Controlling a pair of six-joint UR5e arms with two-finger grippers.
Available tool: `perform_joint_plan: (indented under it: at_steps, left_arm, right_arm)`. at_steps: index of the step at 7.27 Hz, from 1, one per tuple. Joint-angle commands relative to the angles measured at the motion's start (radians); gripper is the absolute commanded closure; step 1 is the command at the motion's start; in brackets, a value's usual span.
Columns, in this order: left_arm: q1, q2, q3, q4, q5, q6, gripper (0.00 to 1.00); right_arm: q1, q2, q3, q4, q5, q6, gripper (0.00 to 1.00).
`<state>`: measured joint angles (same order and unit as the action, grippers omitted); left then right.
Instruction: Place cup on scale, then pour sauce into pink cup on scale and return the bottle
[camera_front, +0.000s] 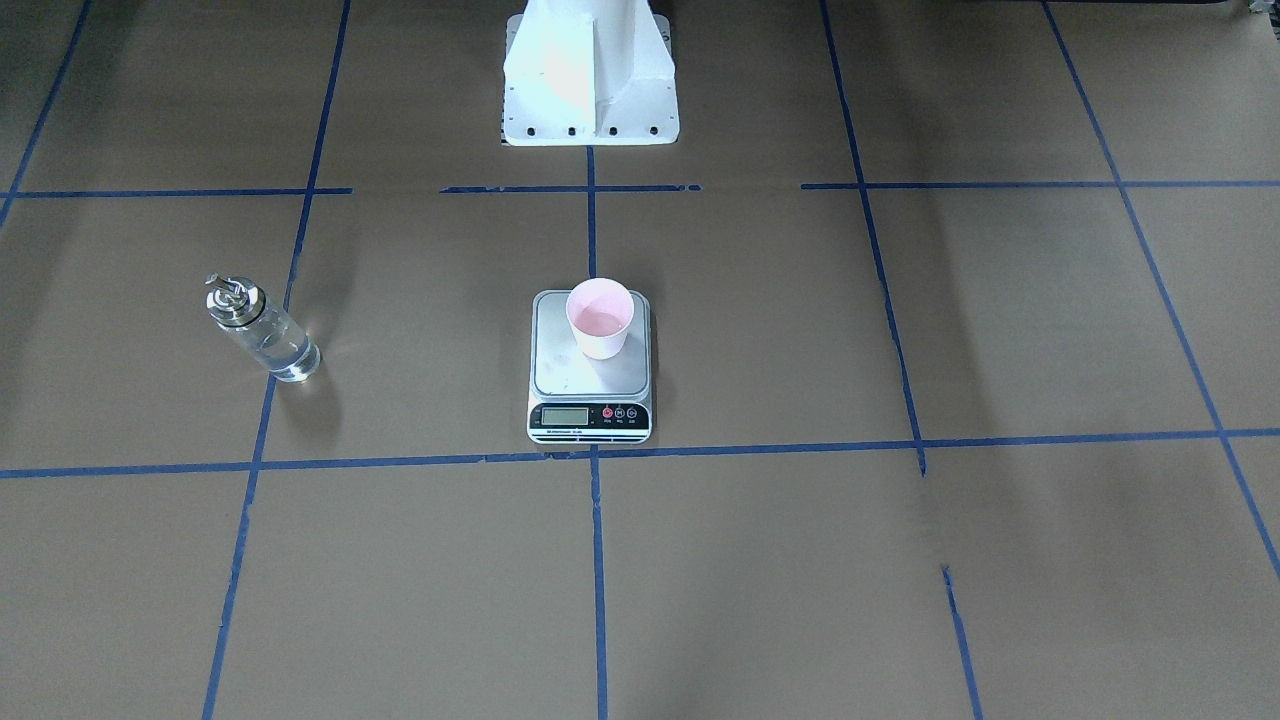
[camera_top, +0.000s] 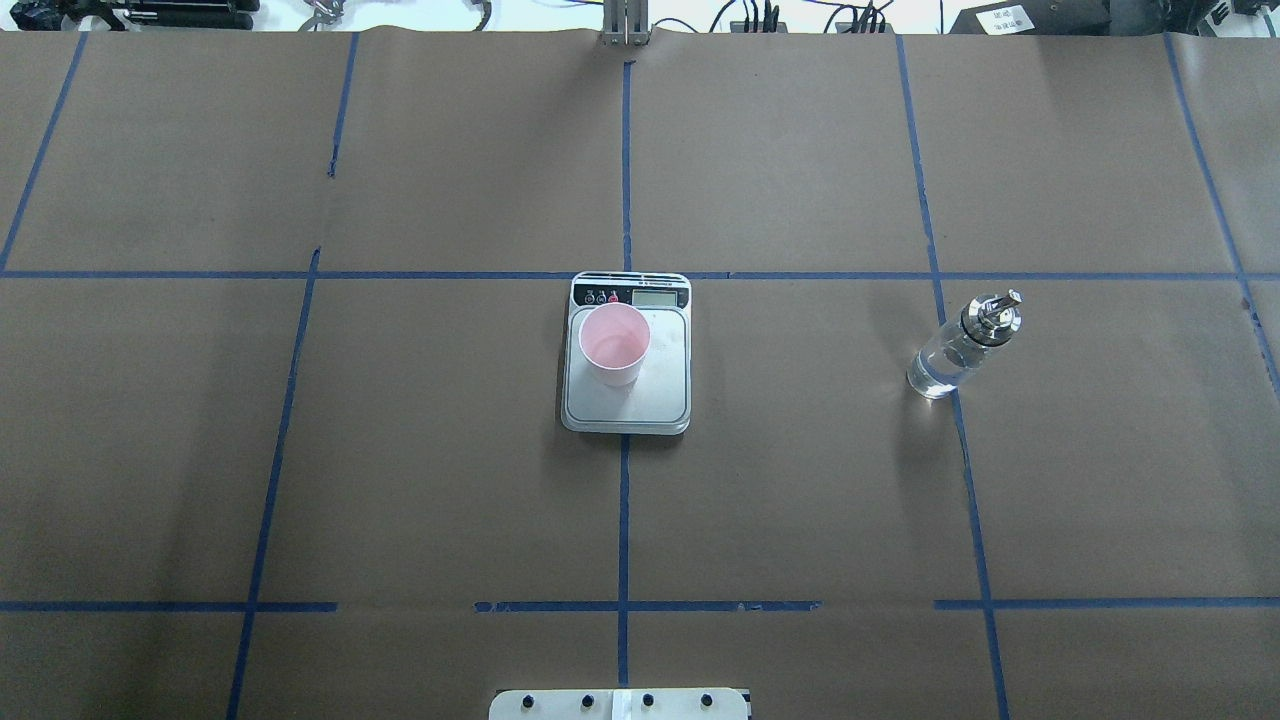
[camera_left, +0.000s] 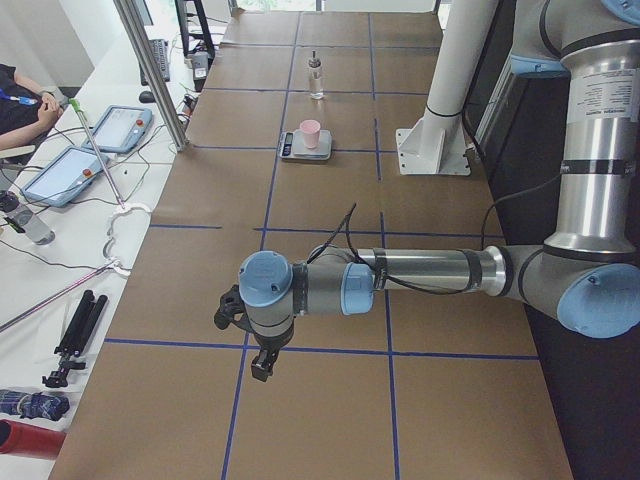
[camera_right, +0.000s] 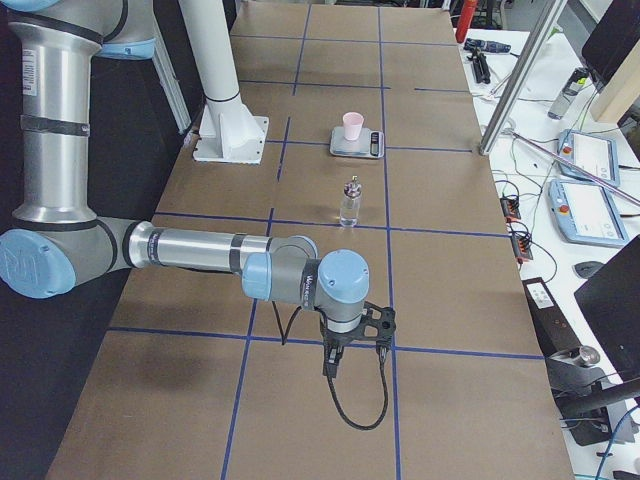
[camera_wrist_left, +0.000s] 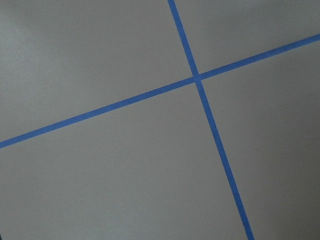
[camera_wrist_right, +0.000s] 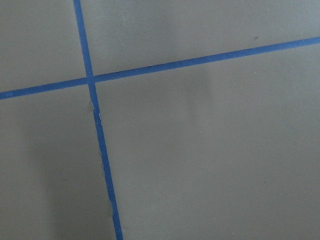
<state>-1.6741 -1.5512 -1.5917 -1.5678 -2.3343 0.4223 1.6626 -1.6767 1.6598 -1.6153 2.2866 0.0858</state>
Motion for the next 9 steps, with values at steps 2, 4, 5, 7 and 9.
perform_joint_plan:
  at_steps: [2, 4, 5, 7, 9]
  left_arm:
    - [-0.001, 0.003, 0.050, -0.101, 0.001, -0.005, 0.00]
    - [-0.001, 0.005, 0.052, -0.104, 0.003, -0.007, 0.00]
    - [-0.001, 0.005, 0.050, -0.104, 0.003, -0.007, 0.00]
    - [-0.001, 0.005, 0.047, -0.104, 0.003, -0.007, 0.00]
    - [-0.001, 0.005, 0.050, -0.103, 0.003, -0.007, 0.00]
  right_arm:
    - [-0.001, 0.000, 0.000, 0.000, 0.001, 0.000, 0.00]
    - [0.000, 0.000, 0.000, 0.000, 0.001, 0.000, 0.00]
    - [-0.001, 0.000, 0.000, 0.000, 0.001, 0.000, 0.00]
    - [-0.001, 0.000, 0.000, 0.000, 0.001, 0.000, 0.00]
    - [-0.001, 0.000, 0.000, 0.000, 0.001, 0.000, 0.00]
